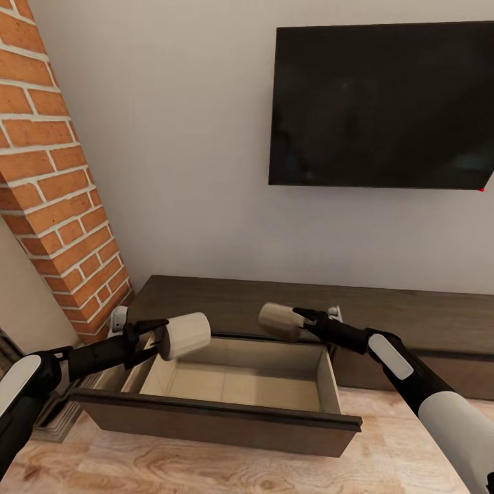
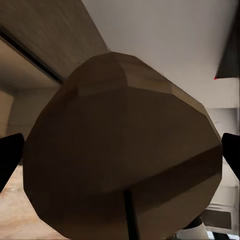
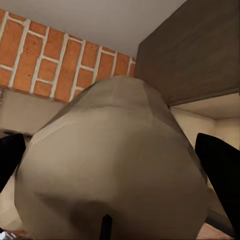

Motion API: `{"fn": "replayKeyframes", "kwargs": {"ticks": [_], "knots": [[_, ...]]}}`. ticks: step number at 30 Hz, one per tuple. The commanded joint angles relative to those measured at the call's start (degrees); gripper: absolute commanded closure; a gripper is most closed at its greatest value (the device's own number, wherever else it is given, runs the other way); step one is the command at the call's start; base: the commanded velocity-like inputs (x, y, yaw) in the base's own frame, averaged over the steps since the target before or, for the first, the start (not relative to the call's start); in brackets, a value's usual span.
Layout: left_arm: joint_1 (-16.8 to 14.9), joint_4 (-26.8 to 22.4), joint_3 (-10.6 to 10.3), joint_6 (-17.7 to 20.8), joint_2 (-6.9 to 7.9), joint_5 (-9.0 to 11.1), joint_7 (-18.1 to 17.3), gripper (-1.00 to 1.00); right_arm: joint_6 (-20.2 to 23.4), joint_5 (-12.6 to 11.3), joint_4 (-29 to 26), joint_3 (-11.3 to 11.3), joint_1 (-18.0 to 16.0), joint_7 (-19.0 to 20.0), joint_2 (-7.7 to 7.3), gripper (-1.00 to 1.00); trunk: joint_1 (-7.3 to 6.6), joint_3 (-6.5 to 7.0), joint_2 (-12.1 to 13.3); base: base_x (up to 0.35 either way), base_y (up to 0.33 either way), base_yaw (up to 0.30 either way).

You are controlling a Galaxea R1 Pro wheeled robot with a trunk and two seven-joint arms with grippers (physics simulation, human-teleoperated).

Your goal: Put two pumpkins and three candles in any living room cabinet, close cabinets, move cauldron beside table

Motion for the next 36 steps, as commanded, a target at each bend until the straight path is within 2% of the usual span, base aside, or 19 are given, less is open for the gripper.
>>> {"fn": "replayKeyframes", "kwargs": {"ticks": [1,4,14,19,23,29,33,36], "knots": [[0.0,0.0,-0.1,0.1,0.03,1.2,0.6,1.0,0.3,-0.4,0.0,0.2,0.1,0.2,-0.05,1.0,-0.01,-0.05,0.0,0.0,0.0,0.0],[0.1,0.0,-0.2,0.1,0.03,2.2,0.6,1.0,0.7,-0.4,0.1,0.2,0.4,-0.2,-0.05,1.0,-0.01,-0.05,0.0,0.0,0.0,0.0],[0.6,0.0,-0.3,0.1,0.03,2.5,0.6,1.0,0.9,-0.5,0.3,0.0,0.9,0.2,-0.28,1.0,-0.01,-0.05,0.0,0.009,0.0,0.0],[0.6,0.0,-0.4,0.1,0.03,2.5,0.6,1.0,1.3,-0.5,0.4,0.1,0.9,0.0,-0.45,1.0,-0.01,-0.05,0.0,0.23,0.0,0.0],[0.6,0.0,-0.5,0.1,-0.03,2.5,0.6,1.0,1.8,-0.5,3.1,0.2,1.1,0.2,-0.26,1.0,-0.01,-0.05,0.0,0.292,-0.008,0.0],[0.6,0.0,-0.8,0.1,-0.05,2.6,0.6,1.0,6.4,-0.1,4.3,0.3,1.2,-0.2,-0.07,1.0,-0.01,-0.05,0.0,0.066,-0.006,0.0],[0.6,0.0,-1.7,0.1,-0.01,2.6,0.6,1.0,8.4,0.0,4.4,0.4,1.2,-0.6,-0.18,1.0,-0.01,-0.05,0.0,0.071,-0.001,0.0],[0.6,0.0,-2.0,0.1,0.0,2.6,0.6,1.0,10.0,0.0,4.5,0.4,1.2,-2.4,-0.18,1.0,-0.01,-0.05,0.0,0.019,0.0,0.0]]}}
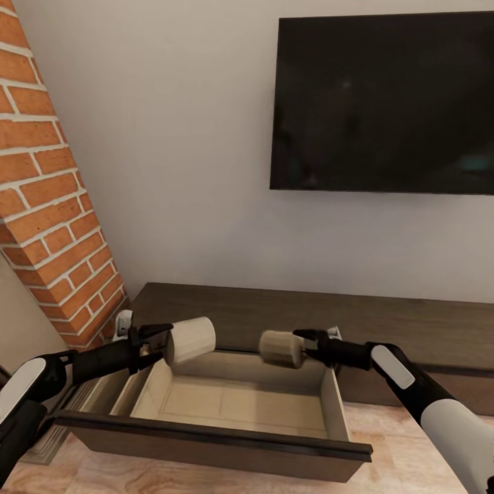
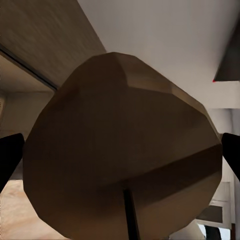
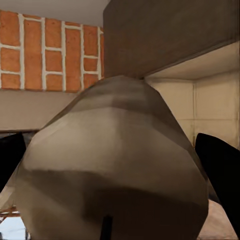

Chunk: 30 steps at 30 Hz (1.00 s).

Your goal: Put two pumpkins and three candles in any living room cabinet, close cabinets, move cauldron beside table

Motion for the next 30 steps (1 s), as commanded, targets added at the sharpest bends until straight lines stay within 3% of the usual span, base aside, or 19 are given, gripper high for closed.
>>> {"fn": "replayKeyframes", "kwargs": {"ticks": [1,4,11,13,18,25,30], "knots": [[0.0,0.0,-0.1,0.0,0.05,0.7,0.6,1.0,0.3,-0.1,0.0,0.2,-0.1,-1.1,0.02,1.0,-0.01,-0.05,0.0,0.006,0.0,0.0],[0.0,0.0,-0.2,0.0,0.22,0.6,0.8,1.0,0.5,0.0,-0.1,0.3,-0.1,-6.5,0.2,1.0,-0.01,-0.05,0.0,0.002,0.0,0.0],[0.0,-0.3,-2.1,-0.1,4.16,0.2,1.5,1.0,0.5,0.2,-0.3,0.3,-0.1,-21.1,0.73,1.0,-0.01,-0.05,0.0,0.0,0.0,0.0],[0.0,-0.3,-2.4,-0.2,4.9,0.1,3.4,1.0,0.5,0.2,-0.7,0.3,-0.1,-24.5,1.24,1.0,-0.01,-0.05,0.0,0.0,0.0,0.0],[-0.1,-0.8,-2.5,-0.3,4.94,0.4,14.5,1.0,0.6,0.7,-1.2,0.3,-0.2,-29.2,4.87,1.0,-0.01,-0.05,0.0,0.0,0.0,0.0],[-0.5,-1.7,-3.1,-0.4,4.45,0.1,20.9,1.0,0.5,3.5,-1.6,0.8,-0.3,-32.7,9.3,1.0,-0.01,-0.05,0.0,0.0,0.0,0.0],[-0.6,-4.1,-4.9,-0.5,4.15,0.0,25.3,1.0,0.3,9.5,-4.0,2.3,-0.3,-35.8,13.19,1.0,-0.01,-0.05,0.0,0.0,0.0,0.0]]}}
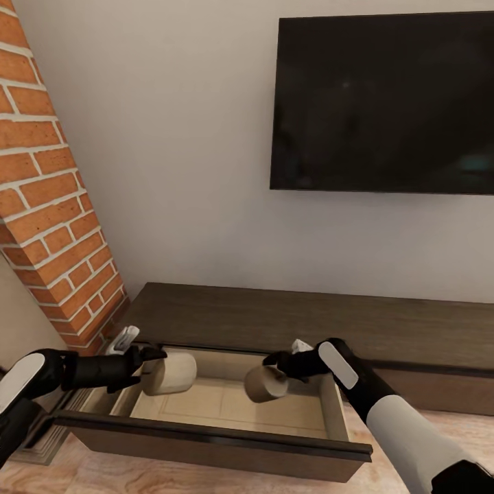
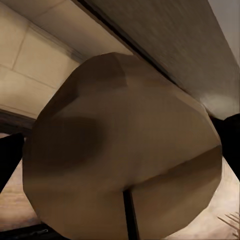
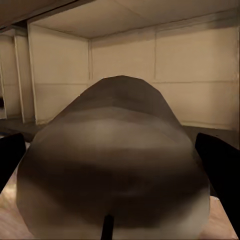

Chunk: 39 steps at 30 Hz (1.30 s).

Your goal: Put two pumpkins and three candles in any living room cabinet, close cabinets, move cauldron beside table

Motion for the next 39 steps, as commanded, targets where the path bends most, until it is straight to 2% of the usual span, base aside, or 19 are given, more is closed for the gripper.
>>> {"fn": "replayKeyframes", "kwargs": {"ticks": [1,5,8,10,13,15,18,23,28,31,39], "knots": [[-0.1,-0.6,-0.2,-0.1,0.02,0.6,1.4,1.0,0.0,0.6,-0.5,0.4,-0.1,-1.1,0.43,1.0,-0.01,-0.05,0.0,0.0,0.0,0.0],[-0.1,-1.7,-0.6,-0.1,-0.63,-0.2,5.4,1.0,-0.2,2.5,-1.2,0.5,-0.1,-2.9,1.18,1.0,-0.01,-0.05,0.0,0.0,0.0,0.0],[-0.1,-2.4,-1.0,-0.1,-3.2,-2.6,8.3,1.0,-0.3,2.8,-1.4,0.5,-0.1,-4.5,1.34,1.0,-0.01,-0.05,0.0,0.0,0.0,0.0],[-0.1,-2.7,-1.5,-0.1,-5.24,-5.8,9.8,1.0,-0.3,2.9,-1.6,0.5,-0.1,-5.2,1.39,1.0,-0.01,-0.05,0.0,0.0,0.0,0.0],[-0.2,-3.2,-2.2,-0.1,-7.8,-12.2,10.7,1.0,-0.3,3.0,-3.2,0.6,-0.1,-6.1,1.37,1.0,-0.01,-0.05,0.0,0.0,0.0,0.0],[-0.2,-3.4,-2.3,-0.1,-9.24,-16.2,10.9,1.0,-0.3,3.3,-4.1,0.6,-0.1,-8.4,1.39,1.0,-0.01,-0.05,0.0,0.0,0.0,0.0],[-0.2,-3.8,-2.4,-0.1,-10.51,-19.6,11.0,1.0,-0.3,3.8,-4.6,0.7,-0.1,-11.8,1.49,1.0,-0.01,-0.05,0.0,0.0,0.0,0.0],[-0.2,-4.2,-2.5,-0.1,-10.95,-21.6,11.1,1.0,-0.5,4.2,-4.7,1.1,-0.1,-13.2,2.71,1.0,-0.01,-0.05,0.0,0.0,0.0,0.0],[-0.3,-4.3,-2.5,-0.1,-12.06,-25.0,11.1,1.0,-2.9,4.2,-4.6,4.5,-0.1,-13.8,3.04,1.0,-0.01,-0.05,0.0,0.0,0.0,0.0],[-0.4,-4.3,-2.5,-0.1,-12.38,-27.0,11.0,1.0,-3.4,4.2,-4.6,5.2,-0.1,-14.0,3.06,1.0,-0.01,-0.05,0.0,0.0,0.0,0.0],[-0.4,-4.5,-2.8,-0.1,-12.49,-27.8,10.9,1.0,-3.6,4.2,-4.7,5.5,-0.1,-14.0,3.09,1.0,-0.01,-0.05,0.0,0.0,0.0,0.0]]}}
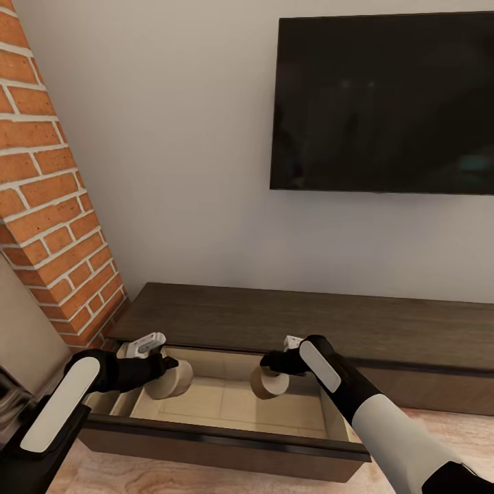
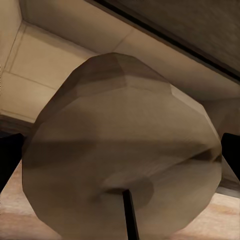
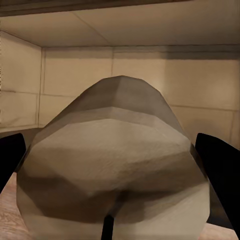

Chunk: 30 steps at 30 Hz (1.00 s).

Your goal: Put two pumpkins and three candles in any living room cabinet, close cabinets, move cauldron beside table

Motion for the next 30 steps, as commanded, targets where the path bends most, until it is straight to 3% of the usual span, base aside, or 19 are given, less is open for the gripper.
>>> {"fn": "replayKeyframes", "kwargs": {"ticks": [1,8,24,30], "knots": [[0.0,-0.1,-0.1,0.0,0.07,0.5,0.6,1.0,0.0,-0.6,-0.1,0.2,-0.1,-0.5,-0.05,1.0,-0.01,-0.05,0.0,0.0,0.0,0.0],[0.0,-0.1,-0.2,0.0,0.12,0.5,0.7,1.0,0.1,-0.6,-0.1,0.1,-0.1,-0.9,-0.05,1.0,-0.01,-0.02,0.0,0.0,0.0,-0.012],[0.0,-0.5,-0.2,0.0,0.47,0.5,0.6,1.0,0.1,-0.7,-0.1,0.1,-0.1,-0.8,0.38,1.0,-0.01,0.93,0.0,0.019,0.0,-0.208],[0.0,-0.4,0.0,0.0,0.64,0.5,0.7,1.0,0.1,-0.7,-0.1,0.1,-0.1,-0.8,0.39,1.0,-0.01,0.99,0.0,0.002,0.183,-0.045]]}}
